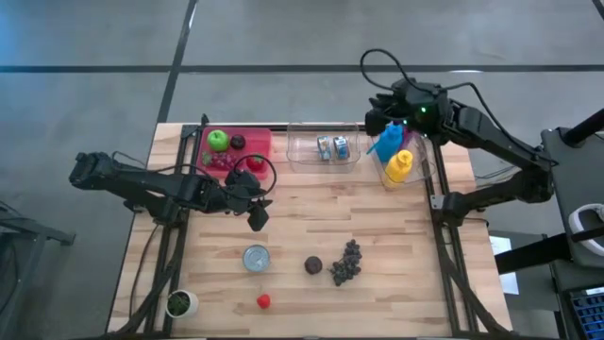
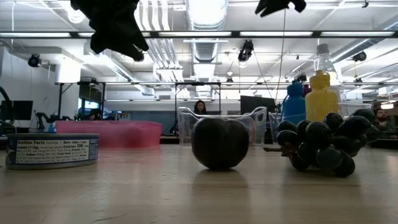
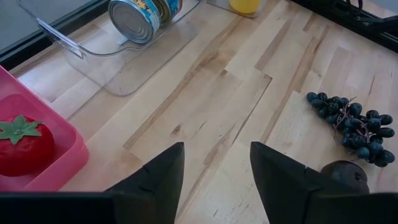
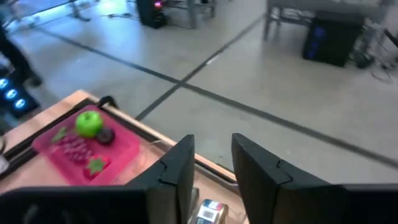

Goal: Pick & Place Food Item
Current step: Put the blue tuna can into the left transparent bin

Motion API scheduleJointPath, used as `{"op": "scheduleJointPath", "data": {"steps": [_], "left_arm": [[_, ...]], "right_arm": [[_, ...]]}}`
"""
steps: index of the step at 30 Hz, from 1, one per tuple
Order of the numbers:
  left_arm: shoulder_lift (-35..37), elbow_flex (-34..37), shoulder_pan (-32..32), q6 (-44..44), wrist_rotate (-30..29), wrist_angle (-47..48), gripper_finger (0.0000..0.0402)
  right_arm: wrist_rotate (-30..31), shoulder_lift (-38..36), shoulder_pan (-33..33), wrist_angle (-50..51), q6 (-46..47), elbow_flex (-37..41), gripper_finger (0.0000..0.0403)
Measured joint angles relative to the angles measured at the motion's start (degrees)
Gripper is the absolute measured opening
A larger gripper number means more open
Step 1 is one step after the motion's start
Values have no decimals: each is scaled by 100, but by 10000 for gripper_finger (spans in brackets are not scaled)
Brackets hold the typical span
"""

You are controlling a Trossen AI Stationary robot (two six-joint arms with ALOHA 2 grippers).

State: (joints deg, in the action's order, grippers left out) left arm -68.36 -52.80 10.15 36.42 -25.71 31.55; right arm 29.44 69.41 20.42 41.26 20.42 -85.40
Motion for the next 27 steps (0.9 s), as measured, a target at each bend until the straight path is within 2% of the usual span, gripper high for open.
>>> {"op": "scheduleJointPath", "data": {"steps": [9, 19, 21, 27], "left_arm": [[0, 0, 1, 15, 2, 0, 180], [0, 0, 0, 15, 25, -1, 186], [0, 0, -2, -23, 246, 6, 185], [-6, 250, 82, 129, 1443, 350, 178]], "right_arm": [[6, 0, -842, 31, -449, -51, 47], [6, 4, -1684, 53, -461, 18, 11], [6, 4, -1823, 54, -456, 42, 9], [6, 4, -2139, 52, -456, 67, 8]]}}
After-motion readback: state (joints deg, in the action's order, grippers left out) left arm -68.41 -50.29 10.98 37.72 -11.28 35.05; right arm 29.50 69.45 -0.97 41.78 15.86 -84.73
